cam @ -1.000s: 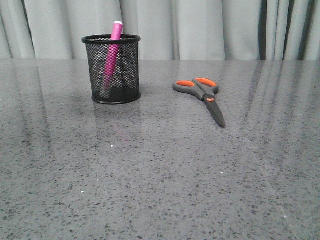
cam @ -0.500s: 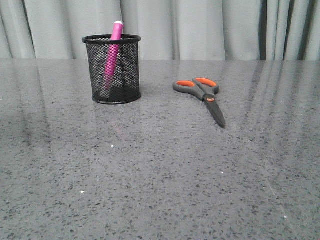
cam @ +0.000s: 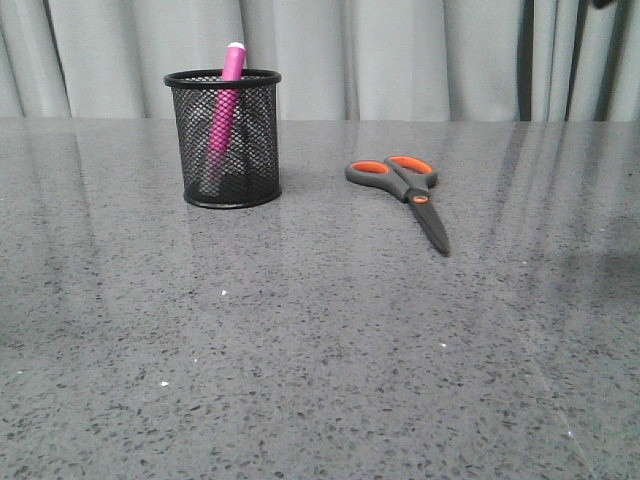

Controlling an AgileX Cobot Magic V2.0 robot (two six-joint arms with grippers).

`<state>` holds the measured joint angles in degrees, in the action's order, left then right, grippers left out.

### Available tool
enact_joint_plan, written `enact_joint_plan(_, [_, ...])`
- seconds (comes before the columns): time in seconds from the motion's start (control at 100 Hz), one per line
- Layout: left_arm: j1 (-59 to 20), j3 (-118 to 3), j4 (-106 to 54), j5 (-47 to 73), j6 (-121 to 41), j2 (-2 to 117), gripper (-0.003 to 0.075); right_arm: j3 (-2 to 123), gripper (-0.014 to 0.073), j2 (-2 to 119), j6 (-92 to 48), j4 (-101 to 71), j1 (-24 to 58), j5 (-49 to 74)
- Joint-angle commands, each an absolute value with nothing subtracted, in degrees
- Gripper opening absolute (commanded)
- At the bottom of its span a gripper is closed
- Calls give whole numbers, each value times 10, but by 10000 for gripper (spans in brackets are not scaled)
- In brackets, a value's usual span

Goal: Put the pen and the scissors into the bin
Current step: 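Raise the left gripper away from the cup, then lower the right gripper onto the scissors handles and grasp them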

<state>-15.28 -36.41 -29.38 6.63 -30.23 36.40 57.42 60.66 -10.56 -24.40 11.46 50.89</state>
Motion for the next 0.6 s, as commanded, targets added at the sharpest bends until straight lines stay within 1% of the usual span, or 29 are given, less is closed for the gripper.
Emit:
enact_joint_plan(0.0, [-152, -380, -300, 22, -299, 363, -22, 635, 433, 646, -110, -240, 142, 506])
enact_joint_plan(0.09, [-152, -380, -300, 22, -299, 363, -22, 680, 433, 690, -72, -184, 177, 512])
enact_joint_plan(0.19, [-152, -380, -301, 20, -299, 363, -22, 729, 433, 744, 28, -52, 214, 535])
enact_joint_plan(0.26, [-152, -380, -303, 18, -299, 363, -22, 764, 433, 786, 80, 6, 232, 566])
enact_joint_plan(0.4, [-152, -380, -308, 15, -299, 363, -22, 823, 433, 863, 89, 18, 251, 582])
enact_joint_plan(0.59, [-152, -380, -310, 12, -299, 363, -22, 887, 433, 954, 89, 7, 253, 589])
